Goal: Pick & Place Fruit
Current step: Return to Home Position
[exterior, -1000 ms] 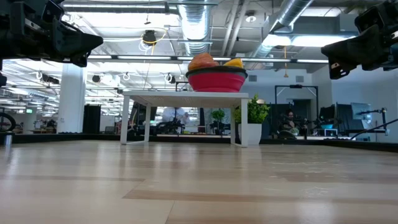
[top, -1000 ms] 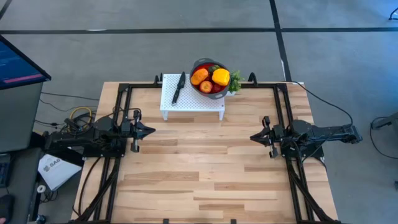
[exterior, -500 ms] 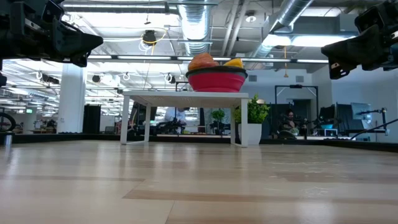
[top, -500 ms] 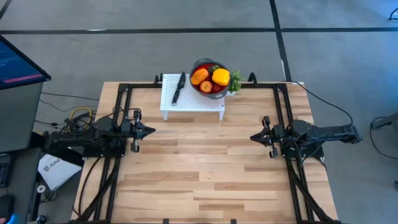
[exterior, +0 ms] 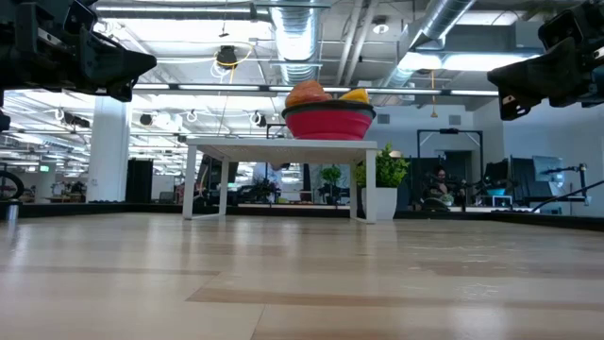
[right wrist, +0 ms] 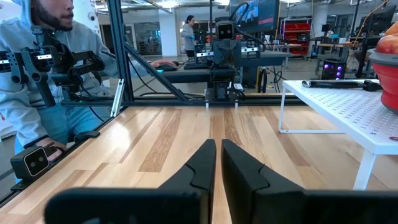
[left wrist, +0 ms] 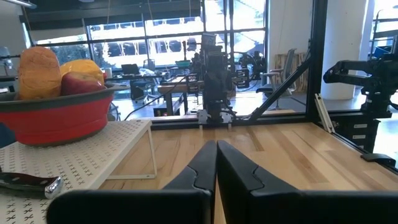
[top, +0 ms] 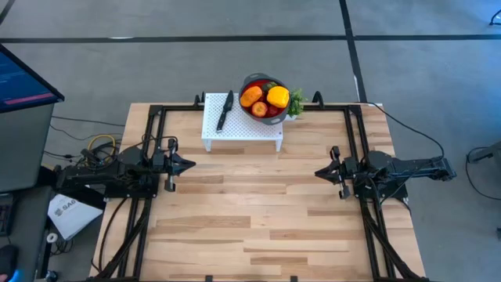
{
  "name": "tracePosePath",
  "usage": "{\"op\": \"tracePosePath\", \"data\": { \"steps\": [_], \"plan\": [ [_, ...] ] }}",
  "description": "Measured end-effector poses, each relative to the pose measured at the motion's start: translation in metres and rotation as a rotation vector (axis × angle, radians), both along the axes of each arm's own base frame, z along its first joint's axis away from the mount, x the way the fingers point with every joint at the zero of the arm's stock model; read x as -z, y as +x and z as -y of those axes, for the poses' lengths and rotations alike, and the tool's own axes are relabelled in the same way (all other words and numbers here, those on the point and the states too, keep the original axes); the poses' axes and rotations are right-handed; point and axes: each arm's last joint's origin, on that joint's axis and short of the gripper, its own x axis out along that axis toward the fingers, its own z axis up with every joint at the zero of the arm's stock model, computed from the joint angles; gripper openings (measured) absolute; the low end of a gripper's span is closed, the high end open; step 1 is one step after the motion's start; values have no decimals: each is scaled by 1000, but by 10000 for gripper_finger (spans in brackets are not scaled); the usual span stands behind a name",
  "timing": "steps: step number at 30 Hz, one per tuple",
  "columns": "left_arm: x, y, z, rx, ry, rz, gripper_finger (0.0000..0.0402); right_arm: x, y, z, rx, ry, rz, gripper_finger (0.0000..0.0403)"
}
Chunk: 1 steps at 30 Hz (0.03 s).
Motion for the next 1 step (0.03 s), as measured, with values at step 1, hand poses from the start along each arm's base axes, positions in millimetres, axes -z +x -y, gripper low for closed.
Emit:
{"op": "tracePosePath", "data": {
  "steps": [1],
  "plan": [
    [0, 0, 0, 0, 0, 0, 4, 0, 0, 0, 0, 0, 0, 21]
  ]
}}
